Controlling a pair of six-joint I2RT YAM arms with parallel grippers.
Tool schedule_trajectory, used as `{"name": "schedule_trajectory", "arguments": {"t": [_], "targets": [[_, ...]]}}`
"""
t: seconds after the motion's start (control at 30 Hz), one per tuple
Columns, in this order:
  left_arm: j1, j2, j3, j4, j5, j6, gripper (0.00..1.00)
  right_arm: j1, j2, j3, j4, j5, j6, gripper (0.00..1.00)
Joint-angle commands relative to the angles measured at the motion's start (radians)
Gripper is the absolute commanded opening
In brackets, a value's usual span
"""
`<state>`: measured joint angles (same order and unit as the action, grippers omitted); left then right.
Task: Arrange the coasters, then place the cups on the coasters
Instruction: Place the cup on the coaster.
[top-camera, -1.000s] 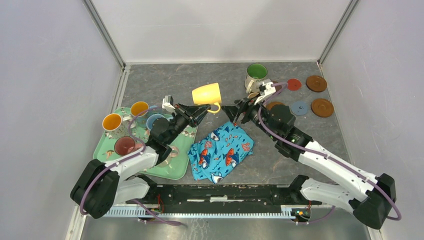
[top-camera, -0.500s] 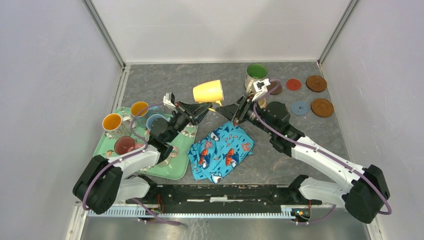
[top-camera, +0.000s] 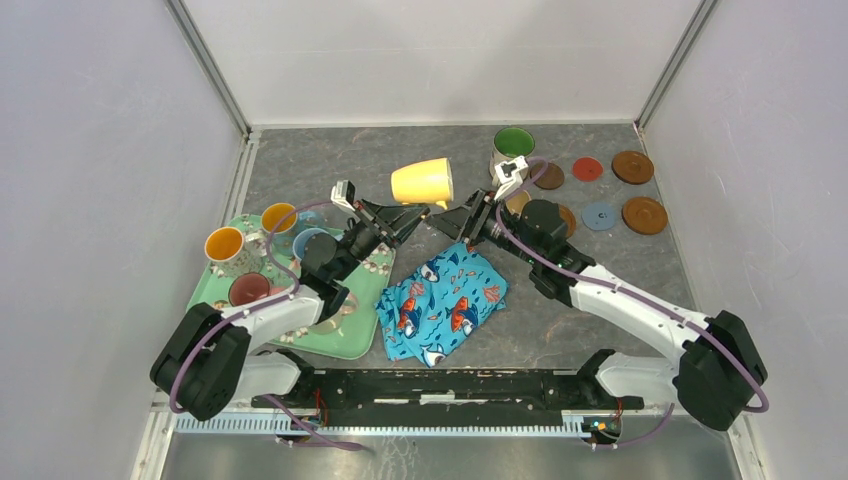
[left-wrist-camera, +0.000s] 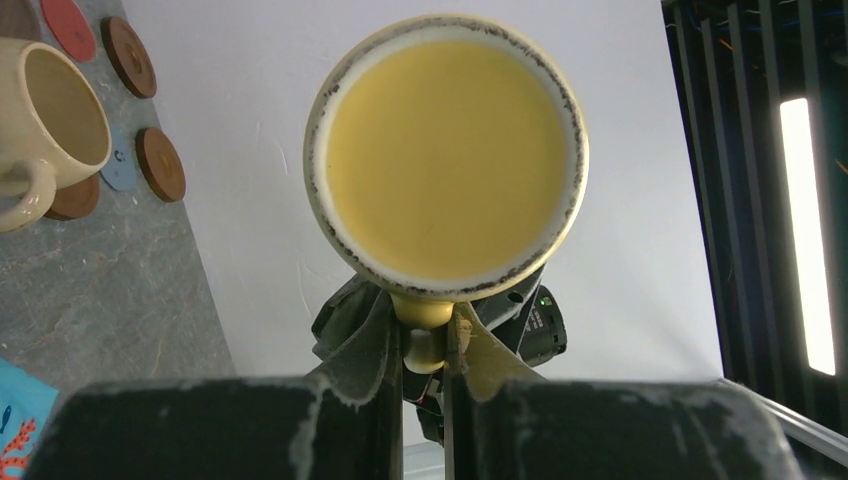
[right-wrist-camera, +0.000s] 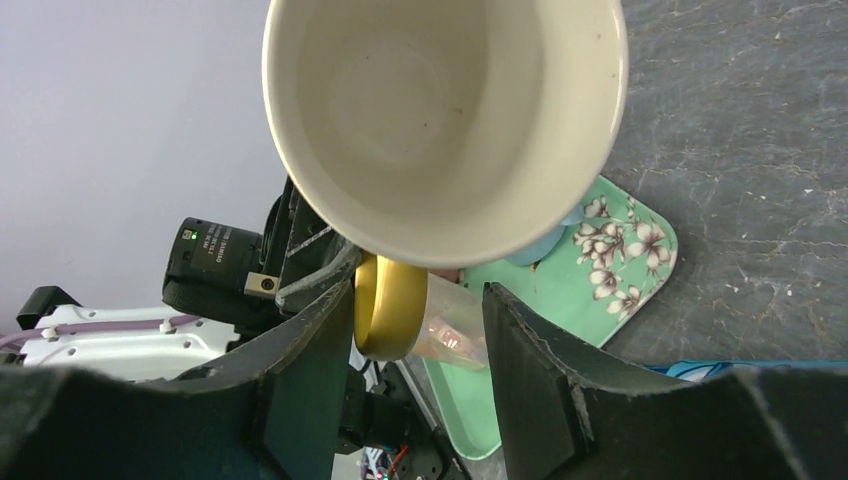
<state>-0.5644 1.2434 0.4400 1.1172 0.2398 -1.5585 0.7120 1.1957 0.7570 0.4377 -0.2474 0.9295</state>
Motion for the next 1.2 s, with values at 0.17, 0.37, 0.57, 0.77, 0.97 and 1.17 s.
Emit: {"name": "schedule_trajectory", "arguments": {"t": [0.17,0.37,0.57,0.77,0.97,1.17], "targets": [[-0.002,-0.005,0.079,0.134,0.063,-0.012,0.02,-0.017,0.021,0.050,0.108,-0.060,0.034,0.48],[-0.005,0.011,0.097,0.129,0.092,0.005,0.02,-0.017,0.033,0.064,0.112,-0.097,0.040,0.38],[-0.006,0.017,0.106,0.124,0.118,0.020,0.02,-0.018,0.029,0.072,0.080,-0.089,0.009,0.03],[-0.005,-0.005,0.136,0.022,0.162,0.112,0.09,-0.018,-0.004,0.100,-0.022,-0.017,-0.083,0.00],[-0.003,-0.037,0.163,-0.129,0.149,0.218,0.60,-0.019,-0.046,0.120,-0.106,0.095,-0.191,0.00],[-0.003,-0.089,0.211,-0.362,0.144,0.386,0.97,-0.017,-0.061,0.184,-0.231,0.230,-0.328,0.00]]}}
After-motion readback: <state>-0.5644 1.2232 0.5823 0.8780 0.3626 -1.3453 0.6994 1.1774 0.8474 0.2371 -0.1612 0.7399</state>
